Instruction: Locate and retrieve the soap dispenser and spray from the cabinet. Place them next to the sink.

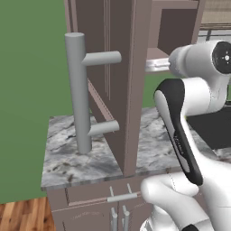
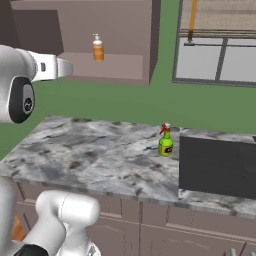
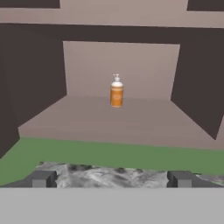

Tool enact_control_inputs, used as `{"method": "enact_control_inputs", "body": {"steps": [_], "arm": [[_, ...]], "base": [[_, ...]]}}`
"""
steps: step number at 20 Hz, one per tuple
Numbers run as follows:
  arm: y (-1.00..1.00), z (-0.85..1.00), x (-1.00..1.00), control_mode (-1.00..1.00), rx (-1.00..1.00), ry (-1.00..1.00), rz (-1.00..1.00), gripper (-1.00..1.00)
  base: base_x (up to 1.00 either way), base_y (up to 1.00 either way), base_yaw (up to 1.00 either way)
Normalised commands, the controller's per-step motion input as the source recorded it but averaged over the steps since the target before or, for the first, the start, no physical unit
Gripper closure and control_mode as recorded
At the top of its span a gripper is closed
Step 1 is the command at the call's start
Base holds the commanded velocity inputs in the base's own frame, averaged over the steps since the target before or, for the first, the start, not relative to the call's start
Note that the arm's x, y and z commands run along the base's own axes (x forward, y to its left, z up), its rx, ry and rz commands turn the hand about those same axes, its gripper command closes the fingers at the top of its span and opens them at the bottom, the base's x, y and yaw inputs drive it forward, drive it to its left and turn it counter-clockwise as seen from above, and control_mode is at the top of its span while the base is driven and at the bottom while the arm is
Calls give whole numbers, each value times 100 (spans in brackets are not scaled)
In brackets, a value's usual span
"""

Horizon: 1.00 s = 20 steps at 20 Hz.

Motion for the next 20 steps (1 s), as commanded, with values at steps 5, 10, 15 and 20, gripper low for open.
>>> {"method": "enact_control_inputs", "body": {"steps": [5, 10, 15, 20], "arm": [[-2, -2, 16, -100, 0, 2, 0, -100], [0, -10, 22, -100, 0, -5, 0, -100], [2, -9, 36, -100, 0, -6, 0, -100], [0, 3, 30, -100, 0, 3, -2, -100]], "base": [[0, 0, 0], [0, 0, 0], [0, 0, 0], [0, 0, 0]]}}
